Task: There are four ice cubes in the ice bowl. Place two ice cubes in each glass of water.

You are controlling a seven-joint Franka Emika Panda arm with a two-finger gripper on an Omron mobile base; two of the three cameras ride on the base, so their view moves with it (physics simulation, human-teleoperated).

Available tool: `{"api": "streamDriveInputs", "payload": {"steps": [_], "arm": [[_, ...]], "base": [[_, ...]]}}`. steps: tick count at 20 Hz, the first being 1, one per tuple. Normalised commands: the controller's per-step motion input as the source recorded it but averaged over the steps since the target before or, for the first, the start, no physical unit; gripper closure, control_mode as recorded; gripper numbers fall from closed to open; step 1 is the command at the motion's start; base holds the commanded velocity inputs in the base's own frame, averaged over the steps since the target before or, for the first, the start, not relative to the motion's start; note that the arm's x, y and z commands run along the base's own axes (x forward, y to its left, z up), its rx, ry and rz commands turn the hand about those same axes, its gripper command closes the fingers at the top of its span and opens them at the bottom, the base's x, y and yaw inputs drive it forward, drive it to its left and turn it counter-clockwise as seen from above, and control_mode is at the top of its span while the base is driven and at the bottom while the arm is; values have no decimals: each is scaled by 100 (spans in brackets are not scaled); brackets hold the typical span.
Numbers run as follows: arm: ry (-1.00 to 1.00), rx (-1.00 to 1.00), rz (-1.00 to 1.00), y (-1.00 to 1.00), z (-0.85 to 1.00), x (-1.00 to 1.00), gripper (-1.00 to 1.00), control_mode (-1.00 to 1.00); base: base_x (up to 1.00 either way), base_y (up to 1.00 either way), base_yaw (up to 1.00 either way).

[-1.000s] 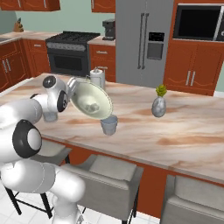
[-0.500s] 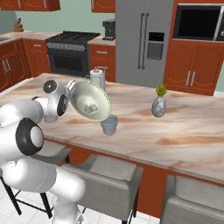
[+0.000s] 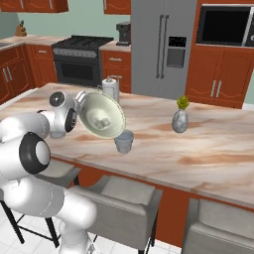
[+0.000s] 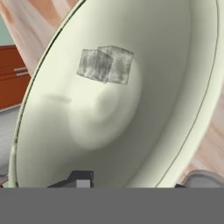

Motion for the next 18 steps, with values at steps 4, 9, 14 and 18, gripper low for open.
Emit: {"api": "streamDriveInputs", "payload": {"steps": [4, 9, 14, 18], "arm": [[0, 0, 0, 2, 27, 11, 100, -100], [0, 0, 0, 0, 17, 21, 100, -100], [0, 0, 3, -4, 3, 27, 100, -100], [-1, 0, 2, -8, 5, 26, 100, -100]], "base": [[0, 0, 0], [0, 0, 0], [0, 0, 0], [0, 0, 0]]}}
